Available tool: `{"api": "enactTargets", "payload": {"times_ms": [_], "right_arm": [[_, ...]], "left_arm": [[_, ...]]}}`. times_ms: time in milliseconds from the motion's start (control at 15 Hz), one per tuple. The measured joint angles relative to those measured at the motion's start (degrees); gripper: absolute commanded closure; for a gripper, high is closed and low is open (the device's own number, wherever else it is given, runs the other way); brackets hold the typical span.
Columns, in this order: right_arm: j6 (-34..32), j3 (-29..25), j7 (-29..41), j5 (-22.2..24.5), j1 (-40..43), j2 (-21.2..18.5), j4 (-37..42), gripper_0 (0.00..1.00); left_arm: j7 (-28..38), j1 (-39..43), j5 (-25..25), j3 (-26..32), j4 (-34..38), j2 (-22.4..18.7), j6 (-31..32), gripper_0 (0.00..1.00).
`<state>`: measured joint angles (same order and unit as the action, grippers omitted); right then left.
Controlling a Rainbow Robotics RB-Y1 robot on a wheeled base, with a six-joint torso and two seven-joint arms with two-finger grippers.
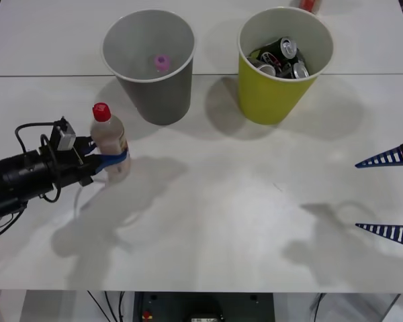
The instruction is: Put the can into the green bin and the plastic bottle into the gray bin
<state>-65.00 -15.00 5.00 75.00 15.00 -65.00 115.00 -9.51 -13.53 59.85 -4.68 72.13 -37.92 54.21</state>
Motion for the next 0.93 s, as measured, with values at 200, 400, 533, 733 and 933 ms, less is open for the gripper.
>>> {"api": "enactTargets", "payload": {"times_ms": [200, 400, 533, 733, 933], "right_arm": [[0.0, 0.0, 0.0, 0.0, 0.0, 0.0, 0.0, 0.0], [0.0, 0.0, 0.0, 0.0, 0.0, 0.0, 0.0, 0.0], [0.0, 0.0, 0.0, 0.0, 0.0, 0.0, 0.0, 0.0], [0.0, 0.0, 0.0, 0.0, 0.0, 0.0, 0.0, 0.0], [0.0, 0.0, 0.0, 0.0, 0.0, 0.0, 0.0, 0.0]], "left_arm": [[15.0, 5.53, 8.03, 3.11, 11.75, -4.45, -0.05, 1.0], [31.2, 8.76, 13.65, 4.49, 21.24, -11.86, 0.84, 1.0], [39.38, 8.38, 12.76, 4.51, 23.05, -17.98, 3.88, 1.0], [52.56, 5.93, 8.93, 4.55, 23.1, -25.08, 9.72, 1.0], [61.69, 4.0, 5.9, 4.52, 23.15, -29.98, 12.87, 1.0]]}}
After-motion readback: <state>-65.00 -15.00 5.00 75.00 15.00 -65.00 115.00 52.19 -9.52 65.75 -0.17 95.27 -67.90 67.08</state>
